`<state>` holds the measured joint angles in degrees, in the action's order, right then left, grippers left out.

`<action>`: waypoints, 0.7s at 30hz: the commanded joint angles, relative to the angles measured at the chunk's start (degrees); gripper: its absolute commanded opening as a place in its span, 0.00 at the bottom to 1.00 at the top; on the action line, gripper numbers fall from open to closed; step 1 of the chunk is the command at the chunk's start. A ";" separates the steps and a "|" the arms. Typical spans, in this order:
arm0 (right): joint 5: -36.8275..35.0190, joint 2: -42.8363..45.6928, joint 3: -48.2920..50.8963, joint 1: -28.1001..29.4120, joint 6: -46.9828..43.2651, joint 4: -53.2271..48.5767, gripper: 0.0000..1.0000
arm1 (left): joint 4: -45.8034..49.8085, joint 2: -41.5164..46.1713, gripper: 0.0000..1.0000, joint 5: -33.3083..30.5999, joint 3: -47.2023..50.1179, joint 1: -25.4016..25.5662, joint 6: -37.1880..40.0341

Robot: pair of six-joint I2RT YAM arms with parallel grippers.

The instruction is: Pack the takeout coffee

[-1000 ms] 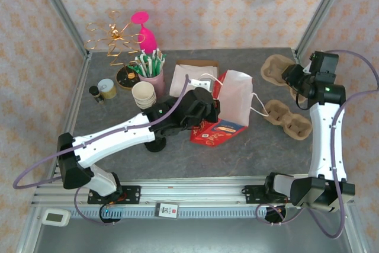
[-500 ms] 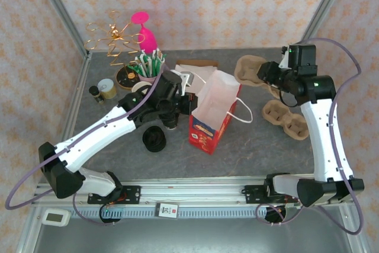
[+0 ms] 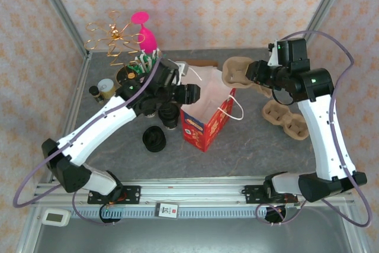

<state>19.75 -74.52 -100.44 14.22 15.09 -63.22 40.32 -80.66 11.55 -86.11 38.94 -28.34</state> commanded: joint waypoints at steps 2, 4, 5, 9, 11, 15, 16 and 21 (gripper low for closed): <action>0.56 -0.39 -1.37 2.30 -1.37 -1.51 0.36 | 1.93 9.98 0.79 -11.78 6.93 3.63 -17.72; 0.59 -0.57 -1.25 3.61 -1.68 -1.36 0.36 | 0.96 13.86 0.82 -14.21 11.12 5.21 -23.89; 0.29 -0.80 -1.33 4.06 -1.82 -1.45 0.36 | 0.63 15.64 0.82 -15.37 13.11 5.99 -27.63; 0.24 -1.83 -2.74 6.25 -2.58 -2.06 0.36 | -7.38 18.51 0.83 -15.08 19.01 12.01 -37.76; 0.26 -2.41 -3.90 7.61 -2.86 -2.38 0.36 | -12.73 18.45 0.83 -15.21 21.76 14.26 -42.27; 0.11 -3.00 -4.50 9.60 -2.65 -2.53 0.36 | -17.37 15.84 0.82 -15.68 23.31 15.27 -45.23; 0.26 -2.94 -4.34 10.01 -2.57 -2.31 0.36 | -17.17 14.99 0.80 -16.10 22.82 15.33 -45.13; -0.33 -2.99 -4.58 12.57 -1.58 -1.99 0.36 | -13.08 12.00 0.65 -21.12 20.00 14.94 -42.12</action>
<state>19.97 -77.52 -103.09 25.54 13.28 -64.75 27.55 -68.38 -4.80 -63.90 54.02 -70.26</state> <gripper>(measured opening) 0.360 0.675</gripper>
